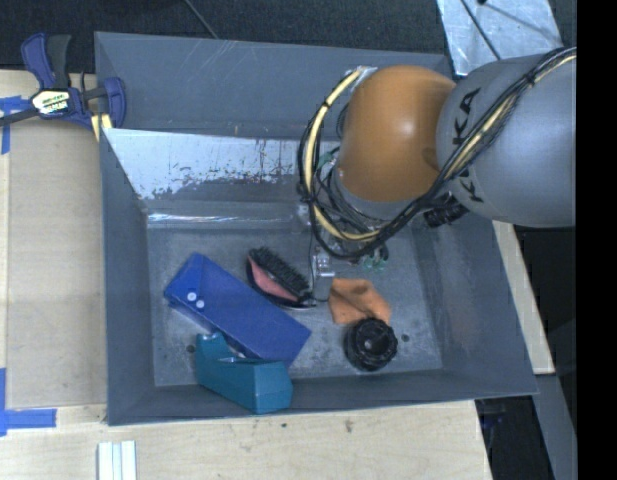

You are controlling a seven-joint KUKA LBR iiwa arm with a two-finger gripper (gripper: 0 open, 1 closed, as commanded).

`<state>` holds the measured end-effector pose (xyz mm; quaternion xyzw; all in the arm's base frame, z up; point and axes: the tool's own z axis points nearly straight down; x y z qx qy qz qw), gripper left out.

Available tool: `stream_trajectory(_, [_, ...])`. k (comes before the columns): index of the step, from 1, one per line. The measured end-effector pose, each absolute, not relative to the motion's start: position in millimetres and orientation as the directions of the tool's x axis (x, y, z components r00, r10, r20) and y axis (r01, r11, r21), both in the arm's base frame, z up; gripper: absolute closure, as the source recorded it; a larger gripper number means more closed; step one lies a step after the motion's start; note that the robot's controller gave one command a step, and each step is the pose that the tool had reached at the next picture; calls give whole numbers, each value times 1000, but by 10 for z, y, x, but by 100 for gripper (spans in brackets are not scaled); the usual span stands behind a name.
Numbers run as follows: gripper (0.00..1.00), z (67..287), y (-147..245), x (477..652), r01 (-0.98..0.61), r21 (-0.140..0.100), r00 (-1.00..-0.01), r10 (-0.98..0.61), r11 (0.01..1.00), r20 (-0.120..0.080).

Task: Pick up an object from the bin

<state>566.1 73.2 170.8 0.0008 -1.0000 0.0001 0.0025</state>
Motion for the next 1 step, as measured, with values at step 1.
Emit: stream_trajectory(1, [0, 1757, 731, 5676, 0, 1, -1000, 0, 1000, -3])
